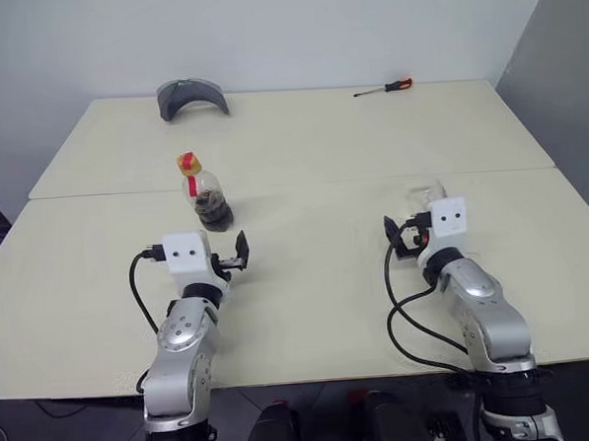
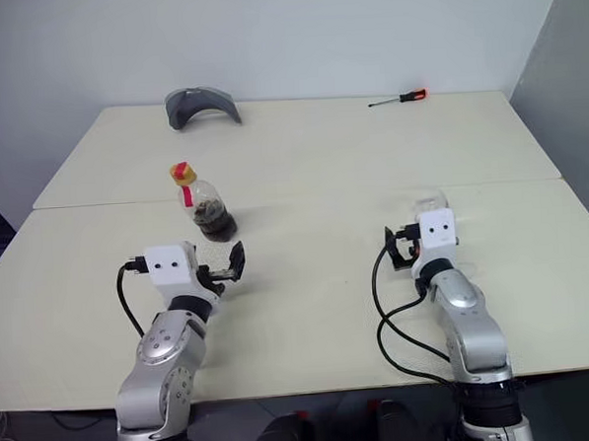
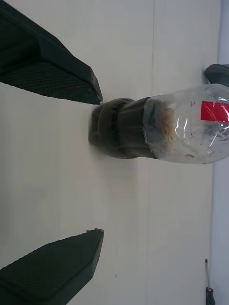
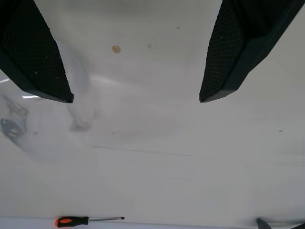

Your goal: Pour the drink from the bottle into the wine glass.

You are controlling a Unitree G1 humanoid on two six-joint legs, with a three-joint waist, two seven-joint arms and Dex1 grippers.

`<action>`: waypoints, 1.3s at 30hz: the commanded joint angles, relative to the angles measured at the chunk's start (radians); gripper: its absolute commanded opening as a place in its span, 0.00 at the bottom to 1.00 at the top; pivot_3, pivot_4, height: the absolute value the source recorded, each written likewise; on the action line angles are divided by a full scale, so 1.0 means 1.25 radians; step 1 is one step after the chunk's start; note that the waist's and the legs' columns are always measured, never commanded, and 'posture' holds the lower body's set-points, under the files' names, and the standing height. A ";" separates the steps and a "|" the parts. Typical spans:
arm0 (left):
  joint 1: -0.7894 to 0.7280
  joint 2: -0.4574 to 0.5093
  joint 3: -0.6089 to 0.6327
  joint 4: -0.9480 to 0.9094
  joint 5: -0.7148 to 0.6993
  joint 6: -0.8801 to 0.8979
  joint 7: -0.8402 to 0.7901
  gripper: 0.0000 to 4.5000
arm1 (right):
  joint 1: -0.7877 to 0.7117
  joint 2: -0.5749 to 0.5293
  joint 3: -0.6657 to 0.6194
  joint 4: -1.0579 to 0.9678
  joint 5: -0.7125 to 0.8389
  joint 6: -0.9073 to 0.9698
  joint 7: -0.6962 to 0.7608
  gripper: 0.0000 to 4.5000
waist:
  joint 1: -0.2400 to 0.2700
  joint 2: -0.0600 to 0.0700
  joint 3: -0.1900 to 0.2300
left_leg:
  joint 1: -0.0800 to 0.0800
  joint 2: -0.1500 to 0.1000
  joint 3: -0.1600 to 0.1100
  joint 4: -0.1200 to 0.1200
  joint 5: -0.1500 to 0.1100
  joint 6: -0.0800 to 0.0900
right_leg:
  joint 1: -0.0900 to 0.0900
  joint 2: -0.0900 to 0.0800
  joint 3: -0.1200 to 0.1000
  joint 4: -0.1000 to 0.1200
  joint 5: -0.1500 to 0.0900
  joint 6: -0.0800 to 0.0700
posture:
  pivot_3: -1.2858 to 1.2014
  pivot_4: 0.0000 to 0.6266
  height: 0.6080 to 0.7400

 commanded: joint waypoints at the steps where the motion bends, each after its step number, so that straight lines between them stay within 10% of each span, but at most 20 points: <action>1: -0.007 0.000 -0.005 -0.025 0.001 -0.018 -0.006 0.99 | -0.011 -0.001 -0.007 -0.042 0.008 0.001 0.000 1.00 | 0.000 0.000 0.000 | 0.000 0.000 0.000 0.000 0.000 0.000 | 0.000 0.000 0.000 0.000 0.000 0.000 | 0.52 0.24 1.00; 39: 0.178 -0.029 -0.007 -0.235 0.060 0.015 0.072 0.99 | 0.187 -0.055 -0.061 -0.304 0.062 0.063 0.040 1.00 | 0.000 0.000 0.000 | 0.000 0.000 0.000 0.000 0.000 0.000 | 0.001 0.000 0.000 -0.001 0.000 0.000 | 0.52 0.24 1.00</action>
